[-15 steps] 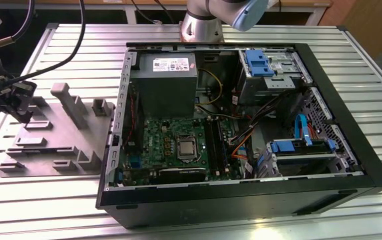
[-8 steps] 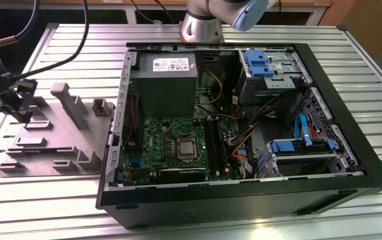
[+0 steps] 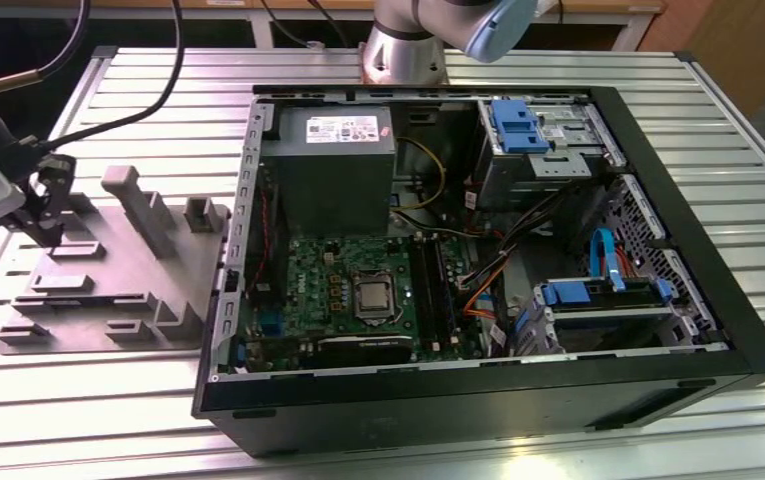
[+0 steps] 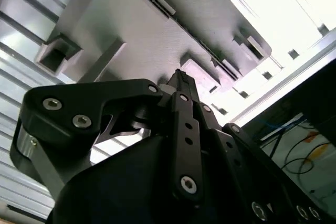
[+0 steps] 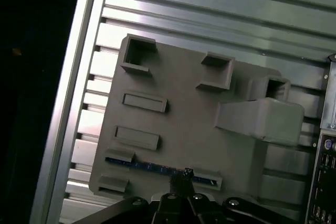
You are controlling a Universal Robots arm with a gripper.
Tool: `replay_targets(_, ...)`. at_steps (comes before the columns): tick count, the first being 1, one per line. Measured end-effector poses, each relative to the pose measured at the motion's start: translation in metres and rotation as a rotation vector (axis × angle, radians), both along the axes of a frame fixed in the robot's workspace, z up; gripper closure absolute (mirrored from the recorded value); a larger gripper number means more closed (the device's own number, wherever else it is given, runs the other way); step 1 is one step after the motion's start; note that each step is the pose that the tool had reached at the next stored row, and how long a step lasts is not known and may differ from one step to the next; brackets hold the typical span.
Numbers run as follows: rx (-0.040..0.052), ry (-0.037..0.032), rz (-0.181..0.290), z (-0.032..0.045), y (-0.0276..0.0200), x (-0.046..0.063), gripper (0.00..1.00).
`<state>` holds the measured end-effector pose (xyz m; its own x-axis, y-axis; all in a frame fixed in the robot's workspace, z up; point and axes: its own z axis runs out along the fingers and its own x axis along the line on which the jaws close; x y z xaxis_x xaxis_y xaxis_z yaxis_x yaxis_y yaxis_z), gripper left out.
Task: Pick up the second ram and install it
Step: 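Pick up the second ram and move it above second insertion slot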
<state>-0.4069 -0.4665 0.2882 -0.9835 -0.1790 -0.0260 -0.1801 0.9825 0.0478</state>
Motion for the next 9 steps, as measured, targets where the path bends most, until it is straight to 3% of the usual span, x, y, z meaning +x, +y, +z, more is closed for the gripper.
replay_targets(9,0.0000,0.0000,0.163,-0.0028,0.0000,0.0000,0.90)
